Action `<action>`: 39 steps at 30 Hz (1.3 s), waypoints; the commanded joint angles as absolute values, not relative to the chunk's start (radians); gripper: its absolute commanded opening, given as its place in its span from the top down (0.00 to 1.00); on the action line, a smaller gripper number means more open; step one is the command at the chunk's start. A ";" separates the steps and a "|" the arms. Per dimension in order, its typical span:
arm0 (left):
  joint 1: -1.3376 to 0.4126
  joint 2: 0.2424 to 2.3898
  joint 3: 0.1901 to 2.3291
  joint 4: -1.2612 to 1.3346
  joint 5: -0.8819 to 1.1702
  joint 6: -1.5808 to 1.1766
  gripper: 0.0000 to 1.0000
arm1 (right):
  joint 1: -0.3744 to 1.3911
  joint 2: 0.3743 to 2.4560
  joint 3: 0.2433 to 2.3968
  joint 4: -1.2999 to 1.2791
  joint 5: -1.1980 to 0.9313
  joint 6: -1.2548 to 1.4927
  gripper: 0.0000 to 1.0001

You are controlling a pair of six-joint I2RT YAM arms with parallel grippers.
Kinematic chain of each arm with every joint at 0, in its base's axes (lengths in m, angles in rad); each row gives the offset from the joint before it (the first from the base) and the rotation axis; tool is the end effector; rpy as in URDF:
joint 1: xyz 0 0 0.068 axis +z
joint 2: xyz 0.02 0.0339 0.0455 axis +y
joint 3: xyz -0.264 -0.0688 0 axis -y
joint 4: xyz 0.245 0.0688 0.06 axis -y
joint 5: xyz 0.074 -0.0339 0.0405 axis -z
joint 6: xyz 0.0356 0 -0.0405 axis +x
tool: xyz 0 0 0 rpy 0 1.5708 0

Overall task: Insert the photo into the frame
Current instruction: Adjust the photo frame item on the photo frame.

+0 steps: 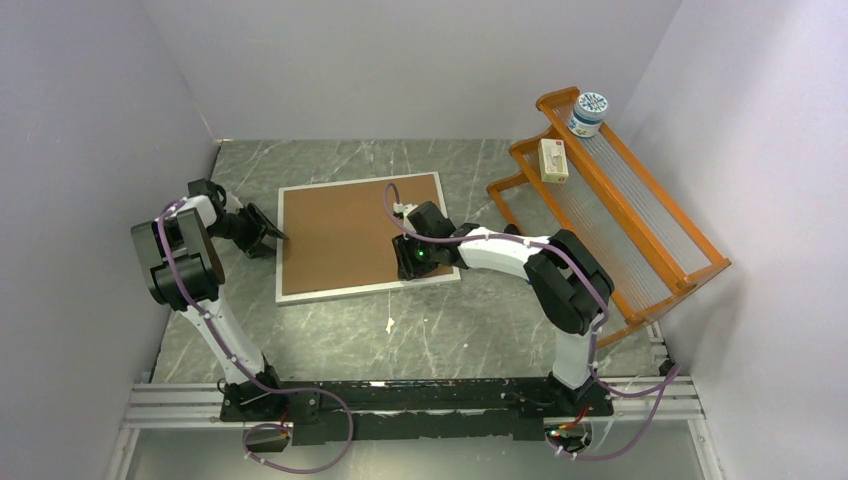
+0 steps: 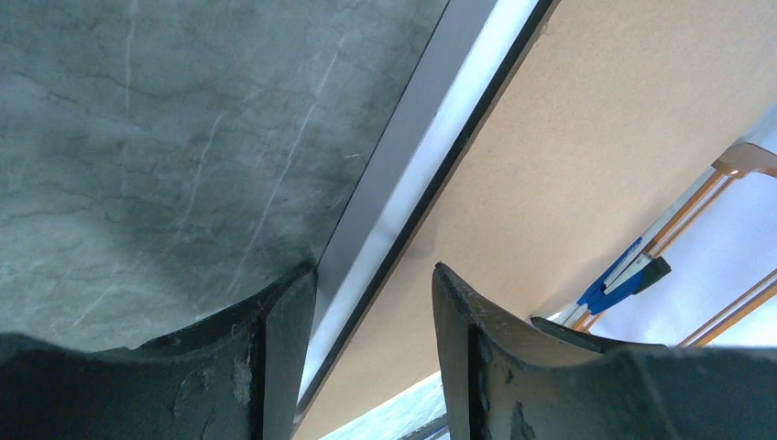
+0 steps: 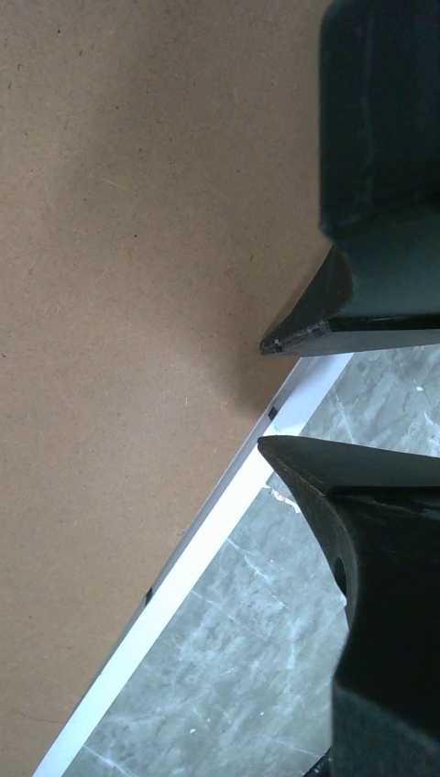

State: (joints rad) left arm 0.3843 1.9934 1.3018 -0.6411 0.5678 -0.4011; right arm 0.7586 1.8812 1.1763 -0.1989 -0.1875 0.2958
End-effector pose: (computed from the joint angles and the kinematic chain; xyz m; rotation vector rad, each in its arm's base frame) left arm 0.3593 0.1246 0.1432 -0.9808 2.6230 -0.8194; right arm 0.2811 0.2755 0.1662 -0.6731 2.4905 0.6590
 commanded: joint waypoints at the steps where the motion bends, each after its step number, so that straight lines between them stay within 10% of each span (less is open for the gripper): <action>1: 0.361 2.006 1.278 -0.669 0.538 -0.372 0.44 | 0.751 1.875 1.168 -0.204 -0.150 0.282 0.58; 39: 0.240 1.989 1.360 -0.764 0.238 -0.338 0.43 | 0.745 1.974 1.467 -0.270 -0.097 0.368 0.55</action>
State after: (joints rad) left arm 0.2424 1.9541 1.3396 -0.7002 0.2634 -0.3771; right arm 0.7906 2.0418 1.4288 -0.2539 -0.1223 0.3450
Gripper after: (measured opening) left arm 0.571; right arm 0.442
